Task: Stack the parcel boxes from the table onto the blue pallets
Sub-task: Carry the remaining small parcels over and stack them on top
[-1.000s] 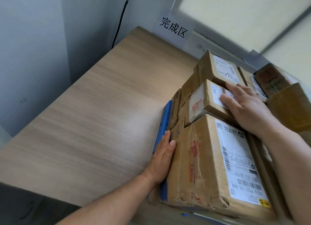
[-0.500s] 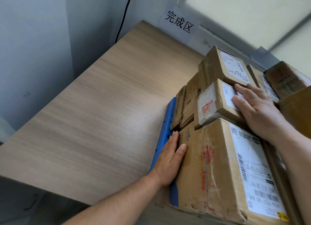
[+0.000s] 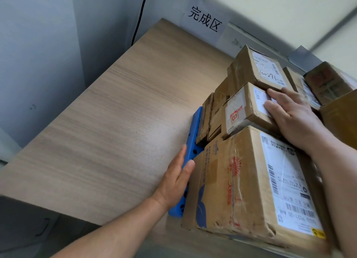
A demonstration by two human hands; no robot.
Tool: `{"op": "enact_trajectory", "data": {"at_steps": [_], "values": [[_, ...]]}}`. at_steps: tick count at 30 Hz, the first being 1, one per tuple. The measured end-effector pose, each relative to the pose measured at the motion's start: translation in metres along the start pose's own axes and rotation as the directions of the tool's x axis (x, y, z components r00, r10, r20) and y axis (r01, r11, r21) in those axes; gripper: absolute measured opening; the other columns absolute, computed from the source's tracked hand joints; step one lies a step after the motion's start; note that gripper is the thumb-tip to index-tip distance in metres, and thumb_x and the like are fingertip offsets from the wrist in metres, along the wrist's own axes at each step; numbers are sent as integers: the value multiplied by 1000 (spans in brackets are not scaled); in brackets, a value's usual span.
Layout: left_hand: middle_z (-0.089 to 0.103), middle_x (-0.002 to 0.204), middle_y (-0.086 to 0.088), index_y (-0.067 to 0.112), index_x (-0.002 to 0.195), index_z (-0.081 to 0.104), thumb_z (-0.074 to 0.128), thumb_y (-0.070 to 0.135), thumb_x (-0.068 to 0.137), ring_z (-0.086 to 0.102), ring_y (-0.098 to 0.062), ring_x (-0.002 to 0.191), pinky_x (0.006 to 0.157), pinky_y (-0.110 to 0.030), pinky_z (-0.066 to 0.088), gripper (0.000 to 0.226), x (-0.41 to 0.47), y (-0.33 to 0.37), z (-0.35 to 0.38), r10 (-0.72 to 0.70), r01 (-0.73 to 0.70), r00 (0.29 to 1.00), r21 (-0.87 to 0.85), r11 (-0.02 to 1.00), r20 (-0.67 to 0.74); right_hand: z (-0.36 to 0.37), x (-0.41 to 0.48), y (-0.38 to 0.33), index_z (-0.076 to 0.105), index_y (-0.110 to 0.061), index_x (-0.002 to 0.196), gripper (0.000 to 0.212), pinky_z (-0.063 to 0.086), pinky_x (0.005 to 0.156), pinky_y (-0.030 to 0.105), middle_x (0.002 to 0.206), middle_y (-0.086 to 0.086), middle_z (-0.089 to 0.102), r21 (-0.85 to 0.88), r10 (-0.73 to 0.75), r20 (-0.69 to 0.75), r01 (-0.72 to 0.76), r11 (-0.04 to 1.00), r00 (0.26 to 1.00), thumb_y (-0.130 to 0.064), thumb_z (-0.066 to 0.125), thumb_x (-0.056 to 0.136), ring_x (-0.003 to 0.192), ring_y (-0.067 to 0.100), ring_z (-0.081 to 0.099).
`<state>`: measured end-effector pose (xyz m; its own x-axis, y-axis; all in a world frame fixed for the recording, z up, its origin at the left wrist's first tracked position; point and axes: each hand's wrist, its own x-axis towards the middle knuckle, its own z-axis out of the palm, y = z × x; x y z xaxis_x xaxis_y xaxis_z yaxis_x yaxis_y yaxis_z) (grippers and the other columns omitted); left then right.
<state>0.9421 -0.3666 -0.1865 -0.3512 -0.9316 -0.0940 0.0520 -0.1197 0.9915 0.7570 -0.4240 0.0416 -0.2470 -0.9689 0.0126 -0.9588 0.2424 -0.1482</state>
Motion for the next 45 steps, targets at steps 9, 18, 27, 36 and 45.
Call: {"op": "enact_trajectory", "data": {"at_steps": [9, 18, 27, 36, 45], "values": [[-11, 154, 26, 39, 145, -20, 55, 83, 62, -3, 7, 141, 119, -30, 14, 121, -63, -24, 1, 73, -237, 930, 436, 868, 360, -1, 0, 5, 31, -37, 148, 51, 14, 116, 49, 159, -4, 17, -24, -38, 11, 39, 999, 999, -52, 33, 99, 146, 23, 13], [-19, 154, 17, 38, 136, -30, 58, 61, 82, -4, 1, 143, 117, -23, 11, 106, -61, -36, 19, 140, -256, 963, 626, 737, 229, -1, 6, 11, 32, -35, 148, 51, 13, 117, 47, 159, -1, 19, -18, -81, 17, 82, 996, 997, -52, 33, 99, 145, 24, 15], [-18, 150, 25, 39, 137, -26, 66, 60, 75, -4, 6, 140, 115, -15, 9, 113, -63, -32, 31, 143, -190, 982, 603, 774, 126, 1, 10, 18, 34, -34, 147, 51, 13, 117, 44, 158, 1, 22, -33, -132, 2, 132, 991, 991, -52, 34, 99, 145, 24, 17], [-16, 153, 23, 40, 139, -24, 36, 90, 63, -11, 10, 139, 118, -21, 4, 108, -66, -12, 13, 106, -179, 981, 567, 804, 160, 1, 12, 23, 33, -35, 147, 54, 14, 117, 47, 159, 1, 21, -35, -140, 22, 141, 989, 990, -56, 34, 97, 145, 28, 16], [1, 158, 14, 38, 144, -6, 27, 83, 77, 0, 4, 143, 119, -30, 14, 88, -62, 19, -8, 286, -354, 935, 606, 712, 210, -4, 1, 13, 30, -33, 149, 54, 13, 116, 46, 160, 3, 15, -1, -120, 47, 120, 993, 992, -52, 34, 98, 145, 30, 14]]}}
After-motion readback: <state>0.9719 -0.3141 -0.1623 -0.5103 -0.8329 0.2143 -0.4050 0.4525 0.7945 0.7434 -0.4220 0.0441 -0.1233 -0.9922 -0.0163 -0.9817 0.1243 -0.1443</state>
